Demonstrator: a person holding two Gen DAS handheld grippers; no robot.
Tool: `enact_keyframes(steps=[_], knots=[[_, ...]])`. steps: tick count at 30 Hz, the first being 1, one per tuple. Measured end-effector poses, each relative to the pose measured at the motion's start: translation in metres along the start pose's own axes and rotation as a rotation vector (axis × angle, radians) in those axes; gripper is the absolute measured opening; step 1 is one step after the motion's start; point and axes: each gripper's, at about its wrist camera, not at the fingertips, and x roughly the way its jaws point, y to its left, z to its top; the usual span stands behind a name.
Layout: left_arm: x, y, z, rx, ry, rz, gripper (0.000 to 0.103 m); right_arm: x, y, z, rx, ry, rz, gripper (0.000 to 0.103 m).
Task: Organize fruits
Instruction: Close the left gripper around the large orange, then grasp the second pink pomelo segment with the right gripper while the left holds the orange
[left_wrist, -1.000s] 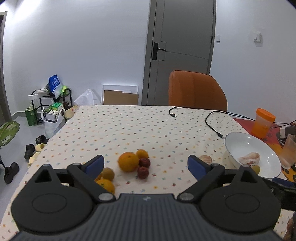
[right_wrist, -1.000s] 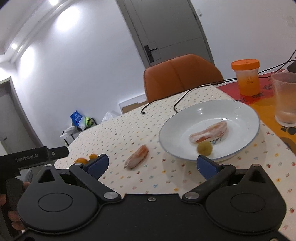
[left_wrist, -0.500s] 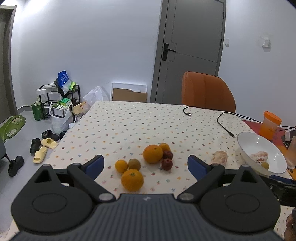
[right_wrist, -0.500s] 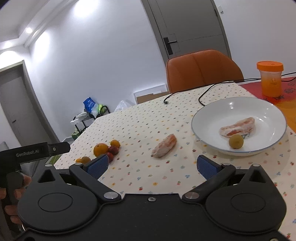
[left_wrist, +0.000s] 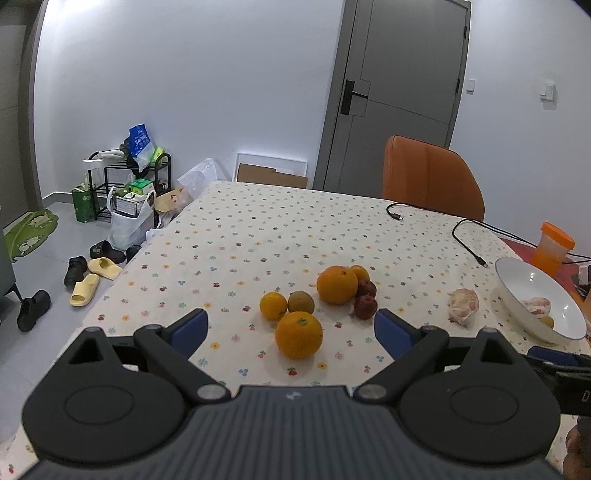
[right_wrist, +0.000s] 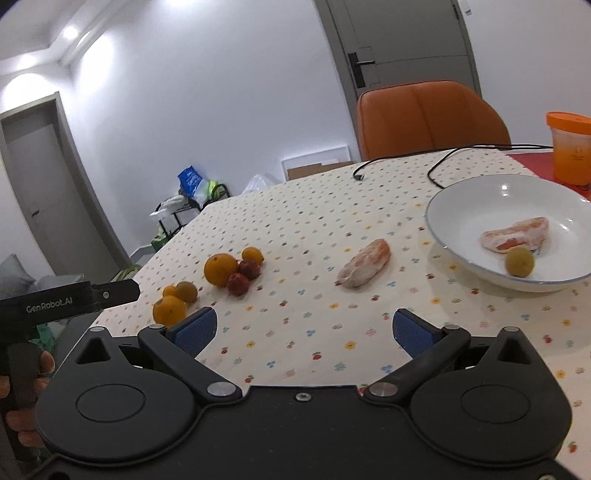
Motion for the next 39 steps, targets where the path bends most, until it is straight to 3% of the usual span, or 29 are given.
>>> enact_keyframes(steps=[6,11,20,24,39], knots=[[0.013,0.003,-0.003,-0.010,0.020,-0.001,0.093,0.011,0.009,-0.002,-0.024,0.021,0.015,0.102],[0.024,0.000,-0.004,-0.001,0.025,0.004,0.089,0.021,0.015,-0.002,-0.046,0.038,0.017,0.094],[0.050,0.001,-0.006,-0.020,0.093,-0.023,0.061,0.040,0.010,0.005,-0.039,0.048,-0.040,0.083],[0.061,0.003,-0.006,-0.039,0.129,-0.039,0.037,0.050,0.005,0.010,-0.034,0.054,-0.071,0.079],[0.066,0.013,0.022,-0.095,0.078,-0.046,0.036,0.080,-0.010,0.027,-0.036,0.069,-0.142,0.073]])
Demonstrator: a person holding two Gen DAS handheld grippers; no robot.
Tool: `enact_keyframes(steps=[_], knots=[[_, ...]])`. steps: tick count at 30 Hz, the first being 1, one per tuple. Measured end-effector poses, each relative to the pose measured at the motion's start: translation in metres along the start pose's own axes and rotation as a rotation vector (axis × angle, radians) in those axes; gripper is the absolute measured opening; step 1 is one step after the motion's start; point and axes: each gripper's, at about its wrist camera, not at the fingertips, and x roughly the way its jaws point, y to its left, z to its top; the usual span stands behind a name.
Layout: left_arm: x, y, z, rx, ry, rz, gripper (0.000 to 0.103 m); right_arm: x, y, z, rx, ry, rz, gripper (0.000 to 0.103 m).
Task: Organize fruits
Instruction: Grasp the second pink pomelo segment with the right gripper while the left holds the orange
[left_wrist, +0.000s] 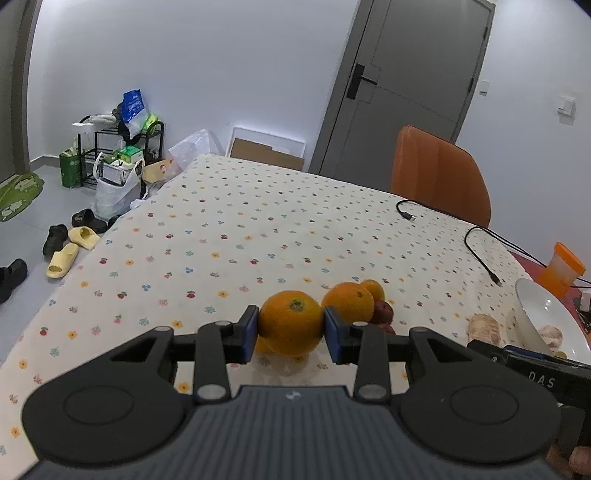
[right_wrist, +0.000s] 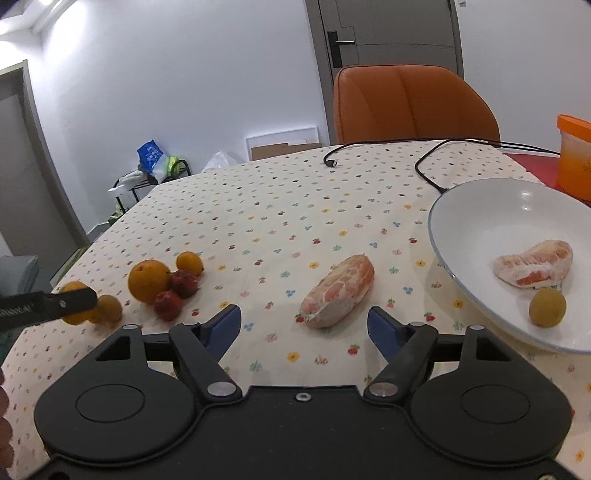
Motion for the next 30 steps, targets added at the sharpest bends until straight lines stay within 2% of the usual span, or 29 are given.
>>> enact_keyframes(steps=[11,14,16,22,30], knots=[[0.011,0.006,0.012,0.002,-0.003,-0.002,0.036,0.028,0.001,0.011,-0.020,0.025,-0.059,0.065],[0.014,0.004,0.012,0.017,0.005,0.001,0.036,0.033,0.008,0.010,-0.057,0.009,-0.106,0.053],[0.015,0.002,0.013,0.027,0.010,0.008,0.036,0.034,0.008,0.009,-0.073,-0.004,-0.134,0.037],[0.011,-0.007,0.017,0.046,-0.003,0.012,0.036,0.027,-0.003,0.008,-0.004,-0.019,-0.035,0.032],[0.005,-0.024,0.016,0.067,-0.010,0.003,0.036,0.008,-0.008,0.008,0.021,-0.058,0.029,0.032]])
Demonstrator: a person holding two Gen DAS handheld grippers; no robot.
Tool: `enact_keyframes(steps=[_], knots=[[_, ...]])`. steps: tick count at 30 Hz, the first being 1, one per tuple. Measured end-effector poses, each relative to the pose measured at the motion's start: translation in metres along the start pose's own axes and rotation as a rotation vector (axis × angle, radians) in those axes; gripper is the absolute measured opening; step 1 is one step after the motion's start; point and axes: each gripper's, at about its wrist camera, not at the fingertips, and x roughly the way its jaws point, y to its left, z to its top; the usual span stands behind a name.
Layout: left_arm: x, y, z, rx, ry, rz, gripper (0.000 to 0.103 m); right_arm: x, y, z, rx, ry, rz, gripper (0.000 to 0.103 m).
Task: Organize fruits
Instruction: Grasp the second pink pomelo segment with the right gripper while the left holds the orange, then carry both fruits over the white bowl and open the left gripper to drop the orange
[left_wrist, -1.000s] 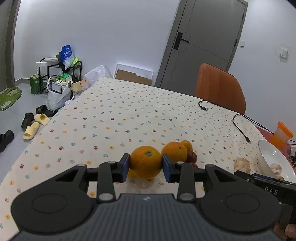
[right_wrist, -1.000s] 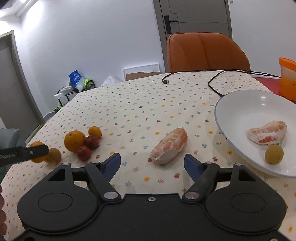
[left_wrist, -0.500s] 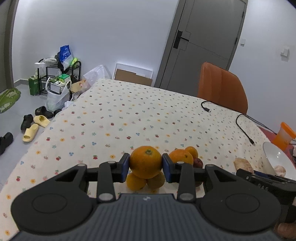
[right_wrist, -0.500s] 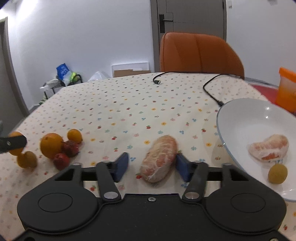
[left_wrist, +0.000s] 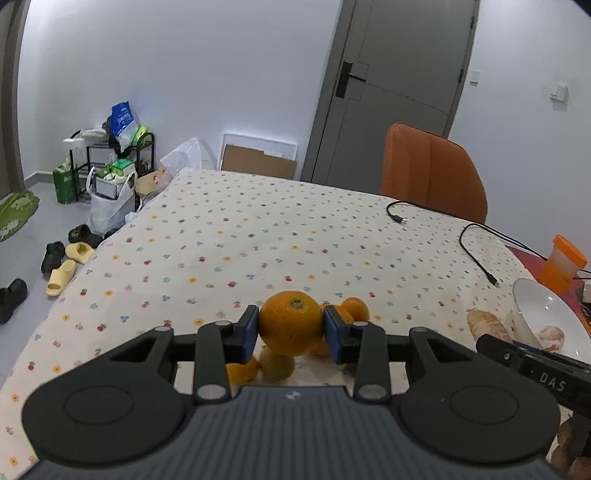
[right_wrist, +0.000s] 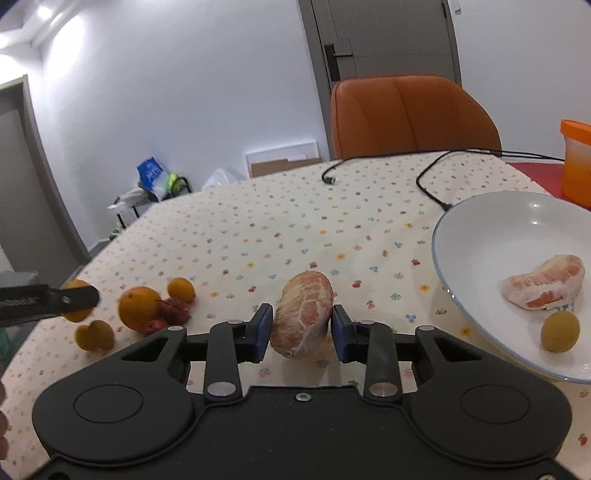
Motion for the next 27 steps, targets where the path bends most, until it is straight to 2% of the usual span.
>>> enact_keyframes(steps=[19,27], knots=[[-0.012,-0.059,-0.006,0.087,-0.029,-0.034,0.036,-0.049,-0.038,0.002,0.070,-0.098,0.047,0.032],[-0.014,-0.089,-0.010,0.131,-0.032,-0.056,0.036,-0.063,-0.062,-0.002,0.108,-0.129,0.036,0.032]])
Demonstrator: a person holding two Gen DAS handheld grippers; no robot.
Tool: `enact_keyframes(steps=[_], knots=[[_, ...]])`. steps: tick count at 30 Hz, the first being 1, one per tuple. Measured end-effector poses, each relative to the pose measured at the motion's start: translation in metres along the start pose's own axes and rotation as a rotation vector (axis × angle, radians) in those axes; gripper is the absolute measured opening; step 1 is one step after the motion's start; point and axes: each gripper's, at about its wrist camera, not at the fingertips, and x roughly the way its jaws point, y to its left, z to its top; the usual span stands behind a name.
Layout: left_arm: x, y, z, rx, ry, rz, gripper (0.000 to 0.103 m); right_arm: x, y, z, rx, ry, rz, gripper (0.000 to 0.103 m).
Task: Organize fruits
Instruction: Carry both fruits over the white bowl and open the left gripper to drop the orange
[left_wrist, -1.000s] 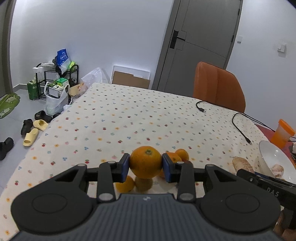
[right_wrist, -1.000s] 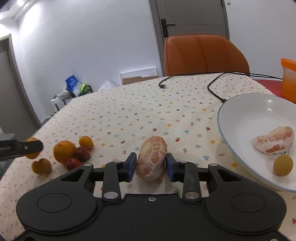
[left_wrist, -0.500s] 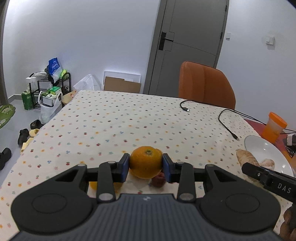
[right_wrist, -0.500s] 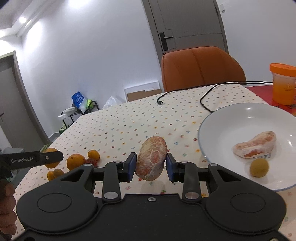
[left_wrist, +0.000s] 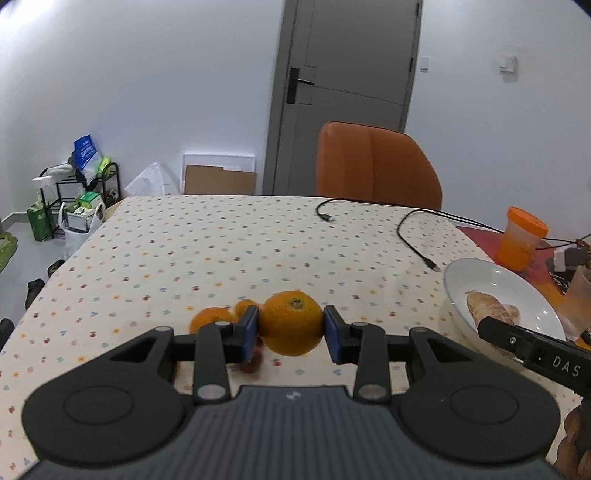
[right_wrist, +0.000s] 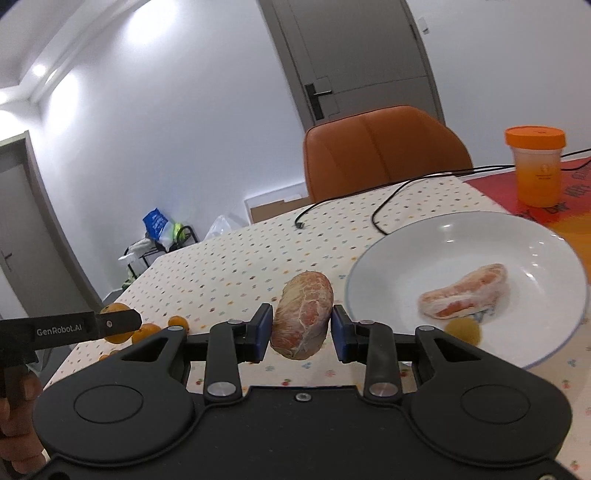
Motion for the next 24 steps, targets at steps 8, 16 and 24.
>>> enact_keyframes(steps=[8,16,24], knots=[[0.005,-0.030,-0.002,0.039,0.009,-0.032,0.036,-0.015,-0.025,0.000,0.034,-0.024,-0.032,0.032],[0.013,-0.060,-0.002,0.079,0.018,-0.064,0.036,-0.025,-0.050,0.001,0.066,-0.043,-0.064,0.032],[0.023,-0.094,-0.002,0.118,0.026,-0.107,0.036,-0.038,-0.076,0.002,0.097,-0.064,-0.100,0.032]])
